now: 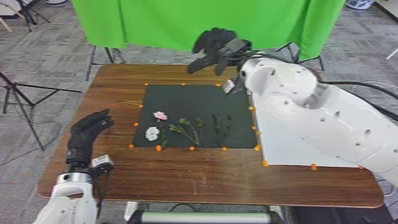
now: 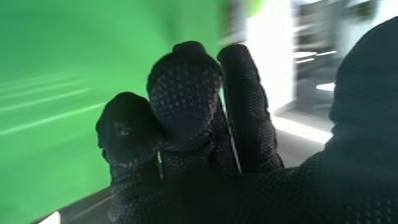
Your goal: Arrange flowers
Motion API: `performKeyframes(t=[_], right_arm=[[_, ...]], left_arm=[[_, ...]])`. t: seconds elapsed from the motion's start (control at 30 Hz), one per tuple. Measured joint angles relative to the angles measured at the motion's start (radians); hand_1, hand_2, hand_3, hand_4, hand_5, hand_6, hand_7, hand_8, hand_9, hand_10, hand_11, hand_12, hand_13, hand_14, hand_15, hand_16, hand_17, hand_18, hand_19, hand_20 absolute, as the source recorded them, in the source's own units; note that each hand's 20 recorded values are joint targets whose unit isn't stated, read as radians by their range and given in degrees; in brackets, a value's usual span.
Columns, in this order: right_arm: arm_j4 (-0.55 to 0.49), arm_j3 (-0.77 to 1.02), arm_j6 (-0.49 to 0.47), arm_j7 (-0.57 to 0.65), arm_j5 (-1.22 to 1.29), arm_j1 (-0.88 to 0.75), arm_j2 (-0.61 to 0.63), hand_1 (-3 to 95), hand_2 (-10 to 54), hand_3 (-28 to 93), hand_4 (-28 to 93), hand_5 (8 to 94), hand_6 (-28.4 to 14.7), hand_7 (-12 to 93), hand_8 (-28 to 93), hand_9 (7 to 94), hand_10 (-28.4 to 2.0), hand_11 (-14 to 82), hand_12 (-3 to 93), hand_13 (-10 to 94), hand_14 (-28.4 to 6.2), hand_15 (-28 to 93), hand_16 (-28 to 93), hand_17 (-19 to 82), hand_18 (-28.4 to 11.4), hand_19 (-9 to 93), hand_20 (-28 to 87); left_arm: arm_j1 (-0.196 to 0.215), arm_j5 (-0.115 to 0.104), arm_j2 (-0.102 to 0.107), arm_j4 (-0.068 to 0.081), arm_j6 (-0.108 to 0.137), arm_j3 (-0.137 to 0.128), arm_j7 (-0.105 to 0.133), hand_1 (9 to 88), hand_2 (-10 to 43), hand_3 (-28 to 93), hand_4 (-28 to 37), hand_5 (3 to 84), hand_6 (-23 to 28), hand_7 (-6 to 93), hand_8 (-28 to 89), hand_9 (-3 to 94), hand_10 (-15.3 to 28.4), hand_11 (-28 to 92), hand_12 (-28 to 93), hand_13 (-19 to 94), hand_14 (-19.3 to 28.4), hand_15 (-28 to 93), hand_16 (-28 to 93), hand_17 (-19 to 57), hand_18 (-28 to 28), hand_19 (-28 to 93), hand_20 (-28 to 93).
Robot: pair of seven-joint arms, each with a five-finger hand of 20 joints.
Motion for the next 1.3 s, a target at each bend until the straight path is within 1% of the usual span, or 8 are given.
performKeyframes(t=[0.07, 0.1, 0.23, 0.27, 0.5, 0.67, 1.07, 1.3], right_arm=[[0.003, 0.059, -0.004, 0.058, -0.008, -0.031, 0.053, 22.2, -9.5, 66, -13, 53.6, -2.0, 12, -7, 62.9, -15.7, 11.0, 21.0, 82, -7.6, 61, 29, 55, -16.7, 93, 55], [0.008, 0.086, -0.011, 0.082, -0.012, -0.047, 0.08, 22.2, -9.5, 66, -13, 53.4, -2.2, 12, -7, 63.0, -15.9, 11.5, 21.2, 82, -7.7, 61, 29, 55, -16.8, 93, 55], [0.049, 0.194, -0.064, 0.141, -0.022, -0.118, 0.166, 22.2, -9.5, 65, -13, 53.2, -2.4, 11, -6, 63.4, -16.4, 12.8, 21.9, 82, -7.8, 61, 29, 55, -17.1, 93, 55], [0.063, 0.216, -0.074, 0.151, -0.024, -0.136, 0.181, 22.1, -9.5, 65, -13, 53.2, -2.5, 11, -6, 63.4, -16.5, 12.9, 22.0, 82, -8.0, 61, 29, 55, -17.1, 93, 55], [0.13, 0.339, -0.13, 0.251, -0.031, -0.282, 0.248, 21.7, -9.5, 63, -13, 53.9, -2.6, 11, -6, 64.4, -17.3, 14.5, 23.0, 82, -8.3, 61, 29, 55, -17.4, 93, 54], [0.137, 0.416, -0.202, 0.293, -0.031, -0.392, 0.27, 21.4, -9.5, 63, -13, 54.8, -2.6, 11, -6, 66.3, -17.2, 17.0, 24.4, 82, -8.4, 61, 29, 55, -17.6, 93, 54], [0.064, 0.595, -0.272, 0.353, -0.015, -0.644, 0.301, 22.4, -9.5, 63, -13, 57.0, -2.7, 11, -6, 70.4, -17.6, 20.0, 25.9, 83, -8.4, 62, 29, 56, -17.7, 93, 55], [0.023, 0.634, -0.289, 0.368, 0.011, -0.741, 0.302, 36.2, -9.5, 66, -14, 59.1, -1.6, 13, -7, 73.4, -16.1, 21.8, 25.2, 85, -7.0, 62, 29, 58, -16.5, 93, 54]], left_arm=[[0.005, 0.004, 0.0, -0.002, 0.002, 0.0, 0.003, 45.3, -9.5, 65, -13.0, 40.8, -1.2, 22.8, -11, 34.7, 10.1, 22, 12, 38, 14.3, 23, -1, 20.1, 16.5, 31, 28], [0.007, -0.012, 0.001, -0.003, 0.004, 0.001, 0.008, 47.3, -9.5, 65, -12.7, 37.6, -2.2, 23.5, -11, 32.0, 9.4, 21, 12, 38, 14.2, 23, -1, 21.5, 16.9, 34, 29], [0.01, -0.116, 0.001, -0.005, 0.014, 0.002, 0.028, 49.3, -9.5, 64, -11.7, 33.0, -3.3, 24.9, -13, 29.6, 8.8, 22, 12, 38, 14.1, 25, -1, 21.5, 17.0, 35, 29], [0.011, -0.125, 0.001, -0.005, 0.017, 0.002, 0.03, 48.8, -9.5, 65, -11.6, 33.2, -3.2, 25.0, -13, 30.3, 8.9, 22, 11, 38, 14.2, 26, -1, 20.4, 16.7, 35, 28], [0.016, -0.102, 0.0, -0.008, 0.03, 0.001, 0.026, 46.5, -9.5, 65, -11.9, 36.9, -2.3, 24.2, -12, 35.2, 10.2, 23, 11, 39, 15.0, 28, -2, 17.0, 15.1, 30, 25], [0.022, -0.099, -0.001, -0.013, 0.03, -0.003, 0.024, 46.0, -9.5, 66, -12.1, 38.1, -2.0, 23.9, -12, 36.4, 10.5, 23, 12, 40, 15.2, 28, -2, 16.5, 14.8, 29, 25], [0.026, -0.092, -0.002, -0.014, 0.028, -0.011, 0.012, 44.7, -9.5, 66, -12.2, 40.1, -1.8, 22.9, -12, 37.4, 10.7, 23, 12, 40, 15.4, 28, -2, 16.1, 14.4, 27, 25], [0.026, -0.092, -0.002, -0.014, 0.027, -0.013, 0.009, 44.2, -9.5, 66, -12.4, 40.3, -1.6, 22.8, -11, 37.4, 10.7, 23, 12, 40, 15.4, 28, -2, 15.9, 14.4, 27, 25]])
